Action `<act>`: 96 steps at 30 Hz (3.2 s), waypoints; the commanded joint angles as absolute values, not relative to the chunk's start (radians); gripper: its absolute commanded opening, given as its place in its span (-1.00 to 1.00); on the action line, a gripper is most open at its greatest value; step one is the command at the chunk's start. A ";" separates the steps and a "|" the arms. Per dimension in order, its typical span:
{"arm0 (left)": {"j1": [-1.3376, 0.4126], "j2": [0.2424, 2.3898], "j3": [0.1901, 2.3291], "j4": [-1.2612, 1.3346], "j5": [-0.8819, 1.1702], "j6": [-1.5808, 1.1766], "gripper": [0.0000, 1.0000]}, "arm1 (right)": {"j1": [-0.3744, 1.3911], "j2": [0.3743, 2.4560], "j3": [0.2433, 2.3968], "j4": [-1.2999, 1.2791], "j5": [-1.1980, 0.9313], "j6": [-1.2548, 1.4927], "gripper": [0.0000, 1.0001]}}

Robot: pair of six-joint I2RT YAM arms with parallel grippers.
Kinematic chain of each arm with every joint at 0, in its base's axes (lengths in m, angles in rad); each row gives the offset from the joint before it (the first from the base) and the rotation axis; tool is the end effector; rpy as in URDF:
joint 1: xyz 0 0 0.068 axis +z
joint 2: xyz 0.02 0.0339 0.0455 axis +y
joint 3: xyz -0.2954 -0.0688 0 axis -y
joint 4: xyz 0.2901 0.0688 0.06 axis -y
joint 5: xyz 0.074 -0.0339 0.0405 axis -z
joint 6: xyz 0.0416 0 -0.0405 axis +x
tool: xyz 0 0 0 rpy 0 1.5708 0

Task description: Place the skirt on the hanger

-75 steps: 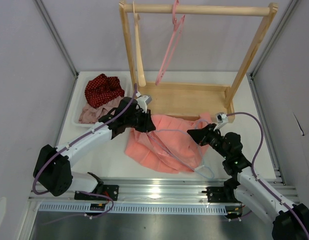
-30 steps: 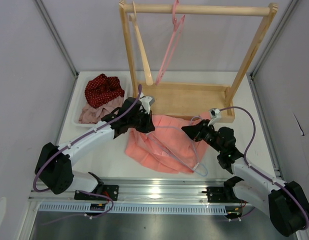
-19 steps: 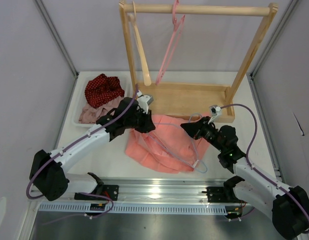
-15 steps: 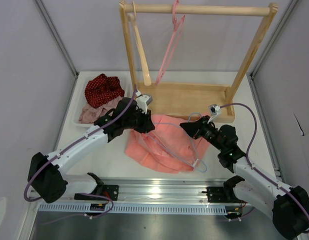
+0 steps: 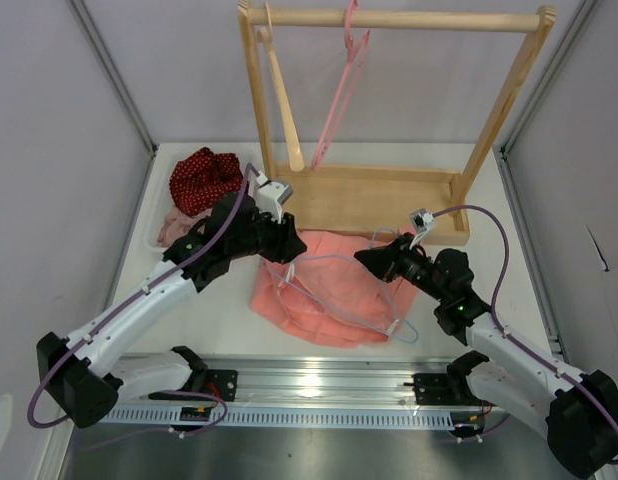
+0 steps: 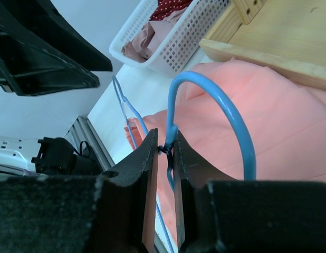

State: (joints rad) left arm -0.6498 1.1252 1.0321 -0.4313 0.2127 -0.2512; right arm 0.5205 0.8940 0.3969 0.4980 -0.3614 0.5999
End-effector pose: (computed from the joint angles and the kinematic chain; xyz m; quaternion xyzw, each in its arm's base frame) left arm 0.2227 -0.1802 0.3554 0.2225 0.8338 -0.2991 0.4072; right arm 0.1935 0.1279 0.2583 -0.0994 0.6998 0.4774 0.5220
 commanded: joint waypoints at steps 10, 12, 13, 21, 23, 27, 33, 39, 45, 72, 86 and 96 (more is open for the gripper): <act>-0.652 1.086 1.134 -0.422 0.360 -0.155 0.03 | 0.528 0.907 0.503 0.503 -0.485 0.557 -1.00; -0.653 1.120 1.135 -0.382 0.414 -0.146 0.08 | 0.528 0.913 0.517 0.505 -0.497 0.557 -1.00; -0.655 1.130 1.131 -0.364 0.432 -0.143 0.10 | 0.528 0.914 0.522 0.506 -0.509 0.557 -1.00; -0.669 1.224 1.177 -0.318 0.575 -0.103 0.13 | 0.535 0.914 0.563 0.477 -0.564 0.551 -1.00; -0.681 1.247 1.180 -0.321 0.572 -0.094 0.14 | 0.540 0.916 0.577 0.465 -0.566 0.543 -1.00; -0.696 1.259 1.174 -0.299 0.630 -0.101 0.14 | 0.548 0.913 0.597 0.430 -0.561 0.528 -1.00; -0.733 1.288 1.170 -0.302 0.672 -0.091 0.14 | 0.555 0.916 0.621 0.403 -0.557 0.515 -1.00; -0.749 1.308 1.166 -0.327 0.660 -0.068 0.12 | 0.555 0.919 0.655 0.368 -0.555 0.499 -1.00; -0.749 1.308 1.150 -0.304 0.669 -0.067 0.08 | 0.558 0.923 0.686 0.339 -0.557 0.482 -1.00; -0.764 1.215 1.106 -0.132 0.652 -0.201 -1.00 | 0.568 0.876 0.709 0.192 -0.394 0.436 -0.91; -0.813 1.239 1.160 -0.109 0.460 -0.213 -1.00 | 0.575 0.855 0.784 0.006 -0.118 0.433 0.42; -0.824 1.270 1.204 -0.104 0.367 -0.233 -1.00 | 0.574 0.752 0.807 -0.113 -0.031 0.459 0.70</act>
